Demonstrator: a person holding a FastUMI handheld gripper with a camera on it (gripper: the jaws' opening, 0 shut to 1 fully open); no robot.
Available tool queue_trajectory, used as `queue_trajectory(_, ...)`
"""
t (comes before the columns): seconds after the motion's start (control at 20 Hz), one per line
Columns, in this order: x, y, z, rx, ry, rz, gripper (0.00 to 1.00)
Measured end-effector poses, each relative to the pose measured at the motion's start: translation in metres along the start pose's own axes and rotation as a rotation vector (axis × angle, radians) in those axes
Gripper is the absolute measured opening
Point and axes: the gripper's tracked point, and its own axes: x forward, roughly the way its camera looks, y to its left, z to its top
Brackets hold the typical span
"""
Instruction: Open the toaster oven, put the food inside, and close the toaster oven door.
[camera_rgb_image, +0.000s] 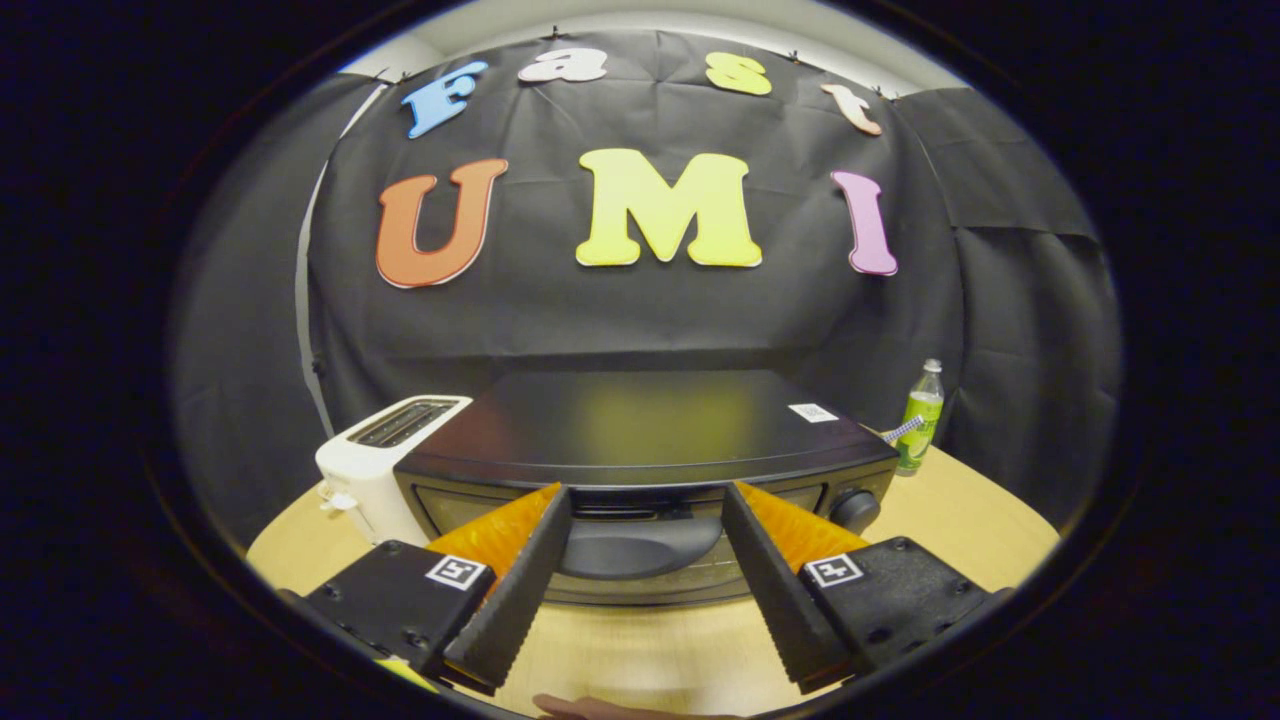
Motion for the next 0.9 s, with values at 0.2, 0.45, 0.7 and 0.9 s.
queue_trajectory(0.2,-0.018,0.001,-0.009,-0.004,0.002,0.004,1.0)
queue_trajectory(0.45,-0.047,-0.003,-0.031,0.038,0.0,0.036,1.0)
queue_trajectory(0.7,-0.072,-0.004,-0.071,-0.039,0.068,0.056,1.0)
queue_trajectory(0.9,-0.084,-0.005,-0.104,-0.057,0.138,0.064,1.0)
